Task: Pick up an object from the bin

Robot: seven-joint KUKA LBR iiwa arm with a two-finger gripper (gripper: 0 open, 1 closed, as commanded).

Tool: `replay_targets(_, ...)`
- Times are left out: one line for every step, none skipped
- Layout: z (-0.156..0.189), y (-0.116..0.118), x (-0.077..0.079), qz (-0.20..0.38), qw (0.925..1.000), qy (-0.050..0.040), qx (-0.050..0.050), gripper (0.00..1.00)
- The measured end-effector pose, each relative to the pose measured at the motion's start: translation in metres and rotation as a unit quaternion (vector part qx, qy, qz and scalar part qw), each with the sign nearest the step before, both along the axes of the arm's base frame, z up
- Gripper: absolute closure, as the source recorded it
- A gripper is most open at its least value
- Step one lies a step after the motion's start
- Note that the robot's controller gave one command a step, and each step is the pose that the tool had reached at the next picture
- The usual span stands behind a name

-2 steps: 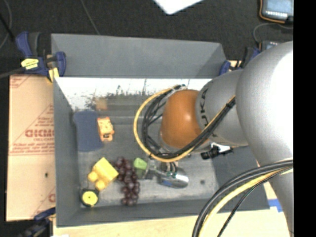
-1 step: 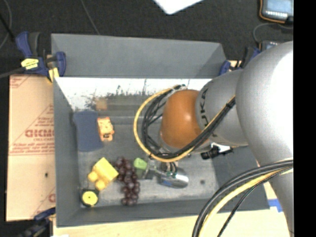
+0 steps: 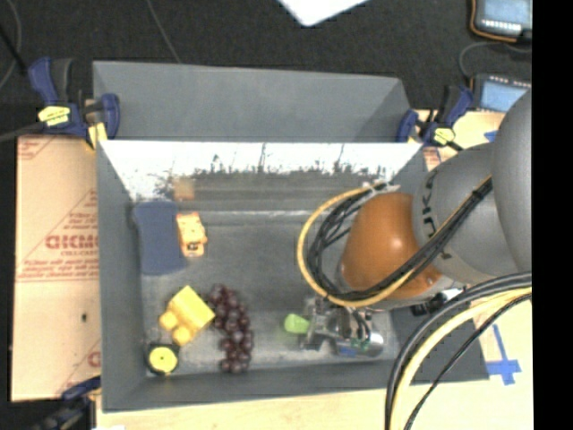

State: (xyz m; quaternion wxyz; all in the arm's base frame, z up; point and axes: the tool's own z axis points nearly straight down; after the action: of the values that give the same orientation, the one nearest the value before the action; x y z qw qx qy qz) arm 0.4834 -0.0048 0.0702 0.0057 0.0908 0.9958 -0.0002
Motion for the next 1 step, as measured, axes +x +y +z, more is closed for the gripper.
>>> replay_targets(0.0000, 0.0000, 0.0000, 0.000, 1.0000, 0.0000, 0.000, 1.00)
